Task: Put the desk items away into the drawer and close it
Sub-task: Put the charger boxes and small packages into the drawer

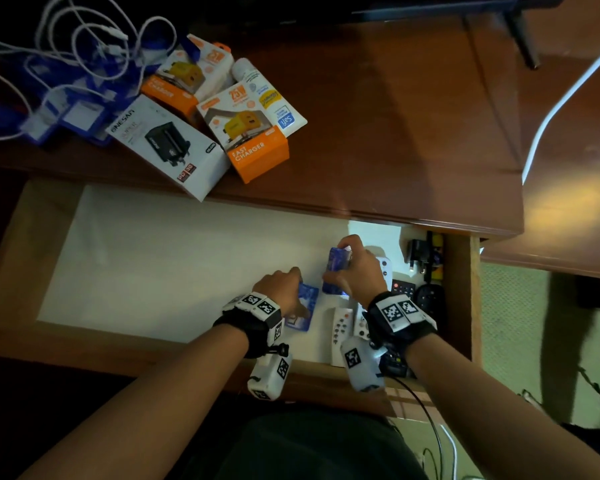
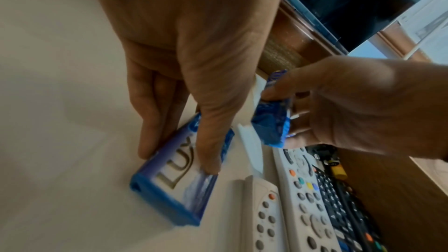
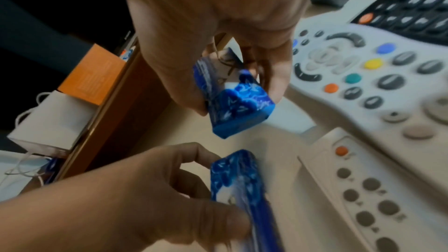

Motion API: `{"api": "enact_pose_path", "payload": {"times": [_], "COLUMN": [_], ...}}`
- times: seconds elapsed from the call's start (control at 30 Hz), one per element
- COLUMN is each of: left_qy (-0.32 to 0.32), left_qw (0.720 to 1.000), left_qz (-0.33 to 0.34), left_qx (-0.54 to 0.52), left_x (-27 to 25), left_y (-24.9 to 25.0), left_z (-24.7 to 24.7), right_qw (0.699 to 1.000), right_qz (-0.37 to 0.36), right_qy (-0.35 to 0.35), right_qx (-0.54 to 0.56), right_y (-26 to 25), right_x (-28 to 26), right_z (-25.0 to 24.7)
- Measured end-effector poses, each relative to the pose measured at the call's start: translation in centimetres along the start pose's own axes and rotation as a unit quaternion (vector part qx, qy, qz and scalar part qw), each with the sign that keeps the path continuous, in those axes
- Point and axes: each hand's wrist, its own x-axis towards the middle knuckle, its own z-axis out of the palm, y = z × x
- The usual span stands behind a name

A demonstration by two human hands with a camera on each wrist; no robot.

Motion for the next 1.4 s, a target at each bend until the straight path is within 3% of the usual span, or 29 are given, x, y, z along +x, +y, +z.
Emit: {"api": "enact_pose_path", "payload": {"times": [0.23,0.47,0.87,1.13,1.27,1.4], "left_qy": [-0.083,-0.074,-0.131,-0.147,-0.156,-0.117], "left_qw": [0.996,0.994,0.984,0.973,0.95,0.958], "left_qz": [0.019,-0.018,-0.003,-0.027,-0.042,-0.026], "left_qx": [-0.029,-0.08,-0.119,-0.174,-0.266,-0.261], "left_x": [-0.7,-1.5,-2.5,-2.8,-2.8,-2.8], "left_y": [0.8,0.8,1.5,1.4,0.2,-1.0], "left_z": [1.2,1.5,0.9,0.7,1.0,0.2], "right_qw": [0.997,0.991,0.978,0.96,0.957,0.963], "right_qz": [0.028,0.046,0.049,-0.02,-0.031,-0.027], "right_qy": [-0.042,-0.072,-0.09,-0.09,-0.1,-0.079], "right_qx": [-0.061,-0.106,-0.183,-0.264,-0.272,-0.257], "right_y": [-1.3,-1.2,0.0,-0.1,-0.1,-0.8], "right_x": [1.3,0.9,-0.4,-0.5,-0.8,-0.9], "right_z": [1.0,2.1,2.9,3.0,2.8,2.2]}}
